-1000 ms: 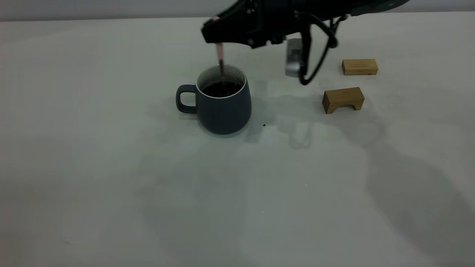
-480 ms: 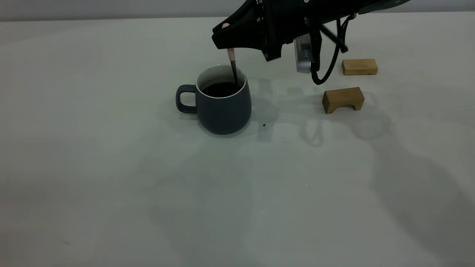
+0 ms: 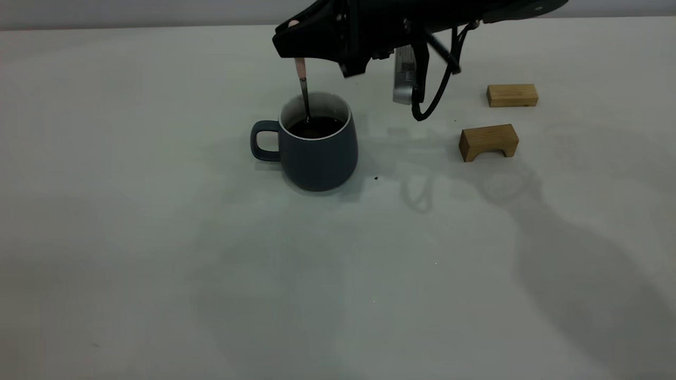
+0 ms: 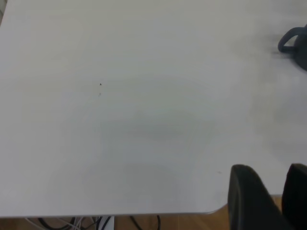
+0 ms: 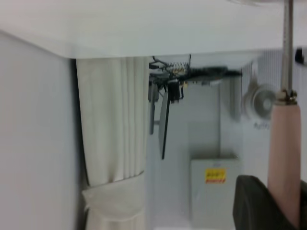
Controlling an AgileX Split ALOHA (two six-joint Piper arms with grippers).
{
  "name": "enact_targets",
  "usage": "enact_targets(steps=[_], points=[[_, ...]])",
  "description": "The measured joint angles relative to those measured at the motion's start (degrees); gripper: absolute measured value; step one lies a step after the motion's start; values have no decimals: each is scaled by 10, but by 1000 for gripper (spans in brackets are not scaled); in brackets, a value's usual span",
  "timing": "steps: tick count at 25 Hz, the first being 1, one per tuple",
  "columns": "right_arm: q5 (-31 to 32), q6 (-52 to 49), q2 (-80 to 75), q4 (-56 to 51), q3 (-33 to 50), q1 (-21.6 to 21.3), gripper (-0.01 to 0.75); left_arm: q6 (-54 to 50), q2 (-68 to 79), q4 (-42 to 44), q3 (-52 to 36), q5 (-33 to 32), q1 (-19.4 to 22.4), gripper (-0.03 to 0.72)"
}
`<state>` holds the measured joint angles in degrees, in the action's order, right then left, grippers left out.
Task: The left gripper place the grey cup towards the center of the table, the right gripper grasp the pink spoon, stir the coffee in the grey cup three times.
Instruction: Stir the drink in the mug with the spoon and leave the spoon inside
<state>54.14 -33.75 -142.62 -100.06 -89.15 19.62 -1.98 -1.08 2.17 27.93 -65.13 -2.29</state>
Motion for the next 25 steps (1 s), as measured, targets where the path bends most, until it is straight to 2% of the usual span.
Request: enact_targets(steps=[5,10,16,20,25], points=[[-8,33,0,64,0,-19,96,0,0,0,0,0,0,243],[22,-52,0,125,0,-30,96,0,0,0,0,0,0,243],[20,-110,0,68,0,-1,96,0,0,0,0,0,0,243],[-1,-70,0,19,0,13,96,0,0,0,0,0,0,243],[-8,21,-16,24,0,3,96,0,0,0,0,0,0,243]])
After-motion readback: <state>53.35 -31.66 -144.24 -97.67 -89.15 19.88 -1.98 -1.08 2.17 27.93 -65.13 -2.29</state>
